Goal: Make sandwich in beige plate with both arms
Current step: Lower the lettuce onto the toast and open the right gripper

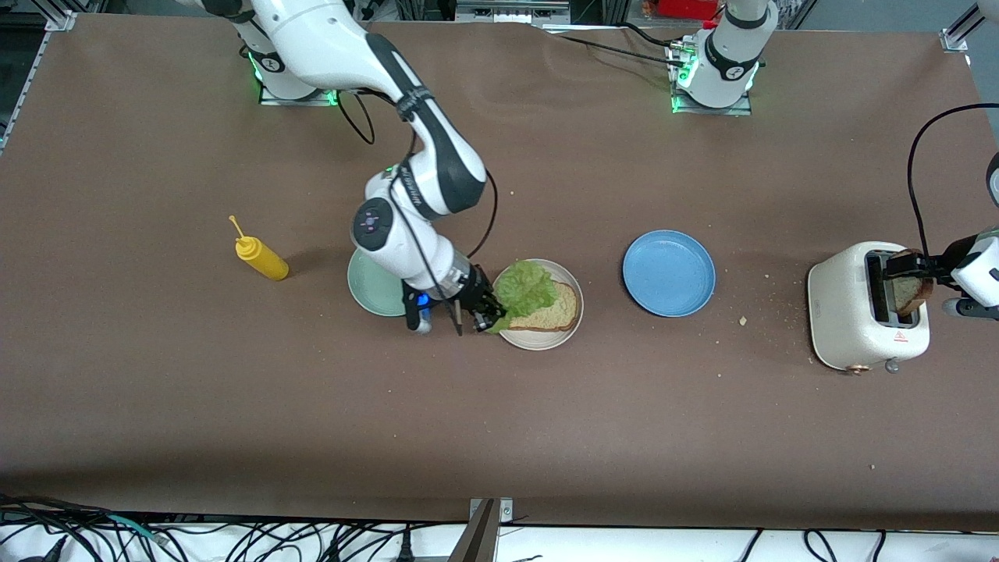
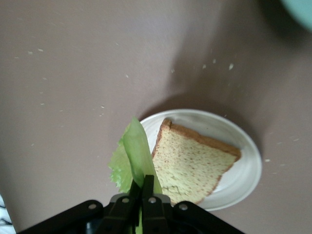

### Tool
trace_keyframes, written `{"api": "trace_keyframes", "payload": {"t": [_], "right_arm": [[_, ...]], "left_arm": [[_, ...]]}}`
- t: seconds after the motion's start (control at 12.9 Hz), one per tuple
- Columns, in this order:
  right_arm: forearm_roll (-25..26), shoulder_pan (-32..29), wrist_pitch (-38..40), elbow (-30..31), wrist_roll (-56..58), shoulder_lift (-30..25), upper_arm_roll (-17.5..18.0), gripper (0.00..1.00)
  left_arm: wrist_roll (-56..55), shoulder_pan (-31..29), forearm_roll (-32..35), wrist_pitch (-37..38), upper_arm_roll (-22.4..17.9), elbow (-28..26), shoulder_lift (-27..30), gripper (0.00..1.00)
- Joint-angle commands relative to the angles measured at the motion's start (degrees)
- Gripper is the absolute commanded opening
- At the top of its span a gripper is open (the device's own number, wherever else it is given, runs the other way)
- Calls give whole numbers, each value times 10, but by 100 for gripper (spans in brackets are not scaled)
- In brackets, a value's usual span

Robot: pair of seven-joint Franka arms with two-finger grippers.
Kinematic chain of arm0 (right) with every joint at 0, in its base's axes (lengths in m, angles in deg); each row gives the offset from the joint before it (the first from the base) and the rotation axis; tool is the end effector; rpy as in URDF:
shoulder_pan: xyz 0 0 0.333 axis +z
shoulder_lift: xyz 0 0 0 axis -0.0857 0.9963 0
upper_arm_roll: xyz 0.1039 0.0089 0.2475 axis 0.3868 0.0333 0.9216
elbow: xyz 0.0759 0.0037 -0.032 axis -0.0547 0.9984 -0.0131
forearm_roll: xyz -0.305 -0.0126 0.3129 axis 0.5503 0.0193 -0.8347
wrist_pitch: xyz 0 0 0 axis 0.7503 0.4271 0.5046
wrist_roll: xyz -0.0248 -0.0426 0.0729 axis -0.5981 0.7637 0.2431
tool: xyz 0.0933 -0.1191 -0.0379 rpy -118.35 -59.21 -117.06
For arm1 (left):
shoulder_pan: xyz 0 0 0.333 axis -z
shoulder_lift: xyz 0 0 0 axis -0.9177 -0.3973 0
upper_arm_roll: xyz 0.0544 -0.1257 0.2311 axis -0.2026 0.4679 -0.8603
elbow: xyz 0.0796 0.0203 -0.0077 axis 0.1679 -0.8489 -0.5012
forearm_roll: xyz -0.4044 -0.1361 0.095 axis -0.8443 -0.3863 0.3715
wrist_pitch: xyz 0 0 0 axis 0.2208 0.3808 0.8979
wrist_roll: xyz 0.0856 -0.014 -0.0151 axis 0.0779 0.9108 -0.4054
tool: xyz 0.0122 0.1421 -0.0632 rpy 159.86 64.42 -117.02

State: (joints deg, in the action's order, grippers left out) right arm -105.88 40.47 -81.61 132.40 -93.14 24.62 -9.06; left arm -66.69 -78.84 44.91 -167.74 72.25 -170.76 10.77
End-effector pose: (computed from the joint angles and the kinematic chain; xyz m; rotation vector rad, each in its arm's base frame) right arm 0.6265 0.4836 0.1727 -2.1148 1.6577 0.2459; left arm 0.6114 0.2192 0.2511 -3.1024 0.1004 0.2306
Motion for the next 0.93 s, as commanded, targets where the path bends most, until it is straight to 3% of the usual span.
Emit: {"api": "trace_keyframes", "payload": {"t": [0.0,0.54,0.62,0.7,0.77,0.85], "right_arm": [[-12,21,-30,-40,-53,46,-7,0],[-4,48,-68,-64,-98,102,-8,0],[-4,48,-68,-64,-98,102,-9,9],[-4,48,-66,-64,-99,101,-10,64],[-2,48,-63,-65,-99,98,-11,92],[0,48,-62,-65,-99,96,-14,99]], "left_arm": [[8,-6,11,0,6,4,2,100],[8,-6,11,0,6,4,2,100],[8,-6,11,0,6,4,2,100],[8,-6,11,0,6,4,2,100],[8,-6,11,0,6,4,2,100],[8,-6,11,0,6,4,2,100]]}}
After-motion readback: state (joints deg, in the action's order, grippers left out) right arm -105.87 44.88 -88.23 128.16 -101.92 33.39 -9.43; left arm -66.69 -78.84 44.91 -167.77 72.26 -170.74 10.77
